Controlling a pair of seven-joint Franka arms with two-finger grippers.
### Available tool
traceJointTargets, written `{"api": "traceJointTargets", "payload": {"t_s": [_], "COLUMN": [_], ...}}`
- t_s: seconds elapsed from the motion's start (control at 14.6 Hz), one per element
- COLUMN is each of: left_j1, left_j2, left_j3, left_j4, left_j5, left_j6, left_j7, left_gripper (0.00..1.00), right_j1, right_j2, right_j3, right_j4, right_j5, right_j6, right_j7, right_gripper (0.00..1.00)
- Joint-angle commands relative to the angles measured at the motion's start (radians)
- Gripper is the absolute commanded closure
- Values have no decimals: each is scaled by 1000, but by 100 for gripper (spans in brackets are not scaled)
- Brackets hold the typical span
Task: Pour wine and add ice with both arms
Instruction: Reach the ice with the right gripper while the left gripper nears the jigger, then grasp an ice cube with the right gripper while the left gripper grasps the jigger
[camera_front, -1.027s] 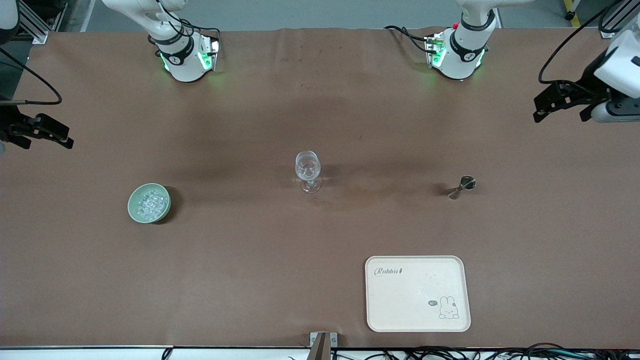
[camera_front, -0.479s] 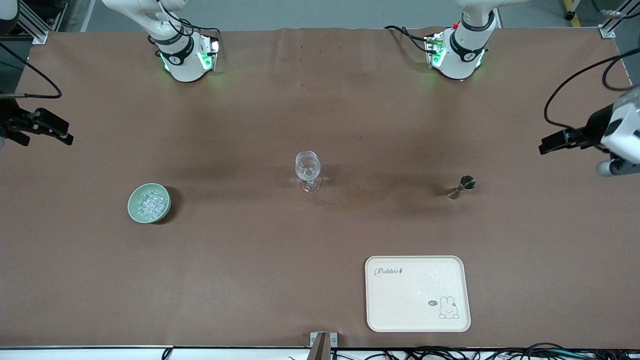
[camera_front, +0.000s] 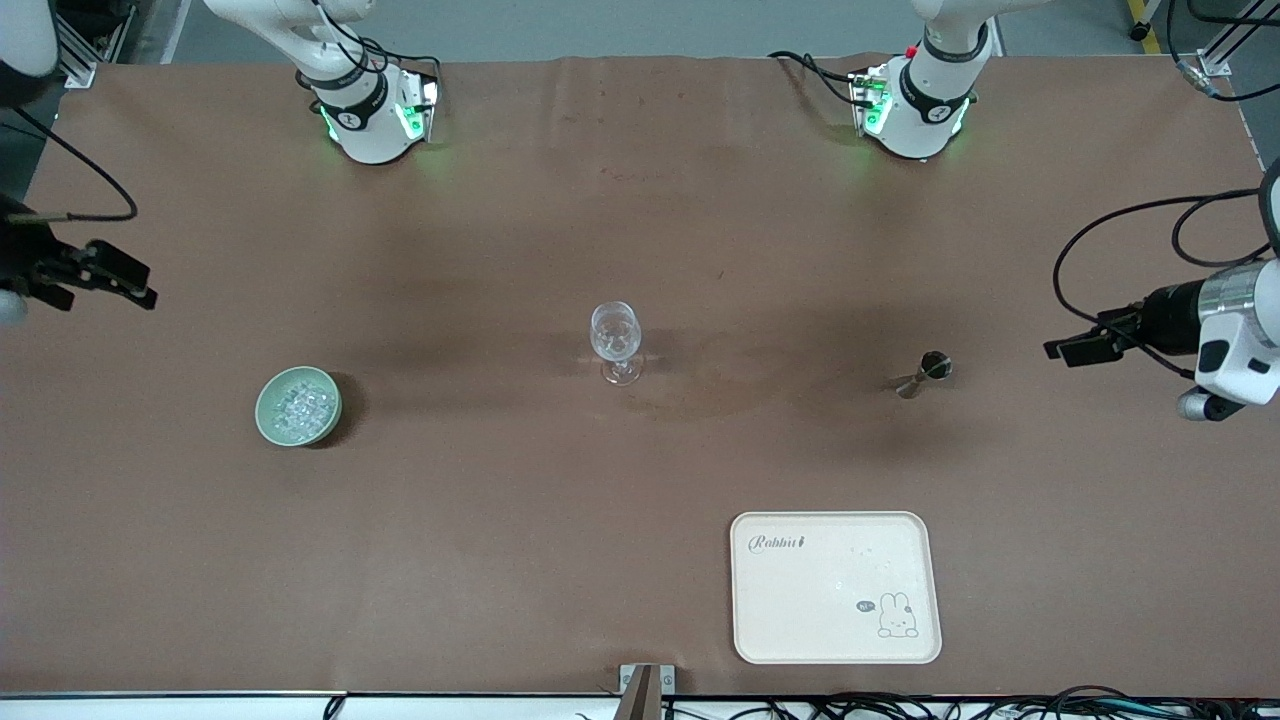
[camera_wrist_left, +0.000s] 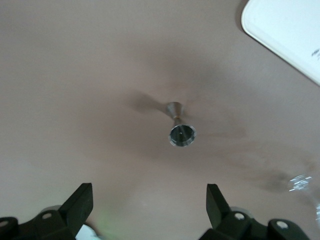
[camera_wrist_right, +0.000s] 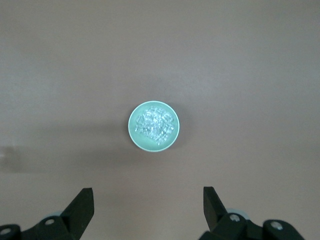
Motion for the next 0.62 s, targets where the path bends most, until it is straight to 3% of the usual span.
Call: {"api": "traceJointTargets", "payload": {"t_s": [0.0,0.21,0.41,0.55], "left_j1": [36,88,127,151], "left_j2": [52,112,184,235], "left_j3": [-4,-4,-4,-4], "left_j4": [-18,-37,-43,-43], "left_j5": [-88,-203,-318,-397], "left_j6": [40,84,98,98], "left_j7": [-84,-94,-94,-95], "left_gripper": [0,0,0,0], "right_j1": [6,6,18,16], "right_j2": [83,134,152,192], "right_j3": [5,5,5,5], "right_j4": [-3,-60,-236,-295], "right_j5": [-1,-1,-1,-1], "right_j6": [67,178,427,505], "right_j7": [1,6,8,8], "right_gripper": [7,8,8,10]}}
